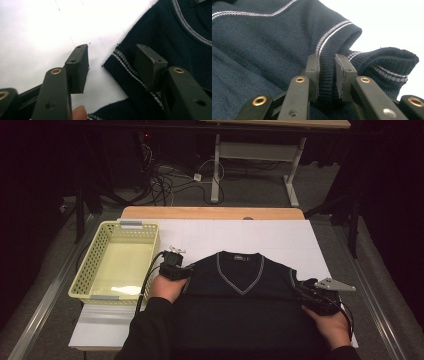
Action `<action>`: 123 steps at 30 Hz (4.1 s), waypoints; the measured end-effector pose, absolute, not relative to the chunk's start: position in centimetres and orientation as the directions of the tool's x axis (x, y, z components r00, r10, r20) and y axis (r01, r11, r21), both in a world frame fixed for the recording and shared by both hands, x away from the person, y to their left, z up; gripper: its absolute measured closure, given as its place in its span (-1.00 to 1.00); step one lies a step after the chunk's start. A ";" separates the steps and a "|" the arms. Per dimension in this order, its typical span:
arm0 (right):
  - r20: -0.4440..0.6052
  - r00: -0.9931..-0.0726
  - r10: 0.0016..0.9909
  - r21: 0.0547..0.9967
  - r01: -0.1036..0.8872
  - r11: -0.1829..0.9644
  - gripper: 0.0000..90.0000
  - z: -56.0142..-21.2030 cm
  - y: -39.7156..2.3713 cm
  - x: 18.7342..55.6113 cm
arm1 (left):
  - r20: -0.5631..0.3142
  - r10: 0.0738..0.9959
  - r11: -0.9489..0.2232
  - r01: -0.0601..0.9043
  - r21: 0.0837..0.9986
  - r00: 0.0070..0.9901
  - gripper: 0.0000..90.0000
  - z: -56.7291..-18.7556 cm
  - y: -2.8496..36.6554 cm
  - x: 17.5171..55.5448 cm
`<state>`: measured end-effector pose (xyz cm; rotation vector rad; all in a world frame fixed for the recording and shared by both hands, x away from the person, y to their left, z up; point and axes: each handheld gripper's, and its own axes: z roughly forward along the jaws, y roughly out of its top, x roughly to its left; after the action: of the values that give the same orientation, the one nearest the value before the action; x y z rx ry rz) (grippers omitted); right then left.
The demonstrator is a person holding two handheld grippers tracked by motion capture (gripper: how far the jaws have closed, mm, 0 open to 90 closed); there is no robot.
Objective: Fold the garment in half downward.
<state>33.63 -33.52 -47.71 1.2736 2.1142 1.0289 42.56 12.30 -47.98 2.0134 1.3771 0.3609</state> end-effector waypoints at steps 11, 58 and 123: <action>-0.043 -0.466 0.884 0.788 0.528 0.316 0.59 -47.7 -33.2 33.5 | -0.188 0.868 -0.226 0.702 0.675 0.460 0.52 -48.4 12.1 42.3; 0.066 -0.397 0.916 0.727 0.648 0.228 0.78 -47.4 -31.8 41.0 | -0.150 0.868 -0.230 0.653 0.722 0.473 0.66 -48.9 12.0 41.3; -0.042 -0.529 0.847 0.871 0.397 0.291 0.85 -46.9 -34.8 20.6 | -0.258 0.676 -0.269 0.558 0.785 0.690 0.61 -49.0 17.5 22.4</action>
<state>20.63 -34.78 -46.93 1.1084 2.0584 1.1715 22.38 17.54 -49.04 1.9519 0.9553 0.1574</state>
